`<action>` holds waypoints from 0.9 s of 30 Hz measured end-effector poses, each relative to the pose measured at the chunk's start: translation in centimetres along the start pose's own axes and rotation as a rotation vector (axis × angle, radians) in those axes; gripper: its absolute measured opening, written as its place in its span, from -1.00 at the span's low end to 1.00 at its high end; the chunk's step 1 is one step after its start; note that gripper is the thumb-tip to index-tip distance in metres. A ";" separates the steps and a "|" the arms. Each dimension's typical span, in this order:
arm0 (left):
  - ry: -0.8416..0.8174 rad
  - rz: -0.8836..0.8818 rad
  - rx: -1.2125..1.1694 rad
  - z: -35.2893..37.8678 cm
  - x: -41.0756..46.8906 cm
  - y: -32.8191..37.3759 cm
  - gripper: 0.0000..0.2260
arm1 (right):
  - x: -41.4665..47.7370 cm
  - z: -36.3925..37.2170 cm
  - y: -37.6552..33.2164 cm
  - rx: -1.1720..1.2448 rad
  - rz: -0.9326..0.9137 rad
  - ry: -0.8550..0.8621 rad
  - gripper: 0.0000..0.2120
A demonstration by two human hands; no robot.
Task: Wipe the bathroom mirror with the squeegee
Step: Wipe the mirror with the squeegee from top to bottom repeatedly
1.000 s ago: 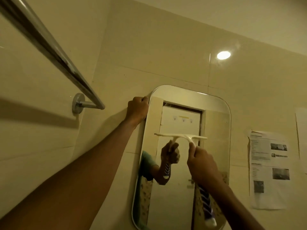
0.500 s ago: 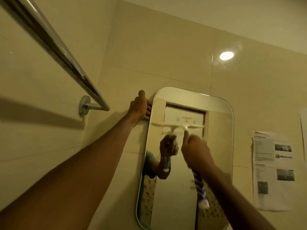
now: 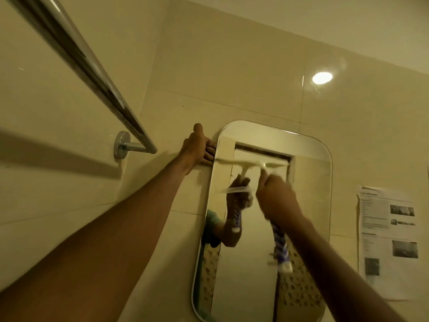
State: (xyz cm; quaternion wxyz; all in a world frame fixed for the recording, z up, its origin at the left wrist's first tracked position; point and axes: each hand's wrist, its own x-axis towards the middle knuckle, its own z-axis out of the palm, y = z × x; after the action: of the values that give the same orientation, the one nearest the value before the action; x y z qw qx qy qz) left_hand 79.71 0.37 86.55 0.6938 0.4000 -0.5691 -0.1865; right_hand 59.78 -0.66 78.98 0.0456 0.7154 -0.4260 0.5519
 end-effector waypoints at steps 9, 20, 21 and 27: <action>0.147 0.202 0.352 1.2 -1.0 -1.0 -0.63 | 0.1 -3.0 1.3 0.015 -0.014 0.026 -0.63; 0.229 0.300 0.491 1.5 -0.8 -1.7 -0.64 | -3.2 -2.7 6.6 -0.013 0.110 0.004 -0.49; 0.227 0.301 0.491 1.5 -0.9 -1.6 -0.64 | -4.1 -2.8 6.9 -0.029 0.123 -0.021 -0.49; 0.219 0.327 0.488 1.5 -1.1 -1.5 -0.67 | 3.7 -9.5 4.9 -0.012 0.126 0.084 -0.57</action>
State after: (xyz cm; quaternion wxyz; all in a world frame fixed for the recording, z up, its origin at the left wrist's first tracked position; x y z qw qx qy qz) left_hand 78.29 -0.29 84.70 0.6552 0.4758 -0.5756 0.1139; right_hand 49.52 -0.72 83.76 0.0330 0.6632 -0.4711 0.5806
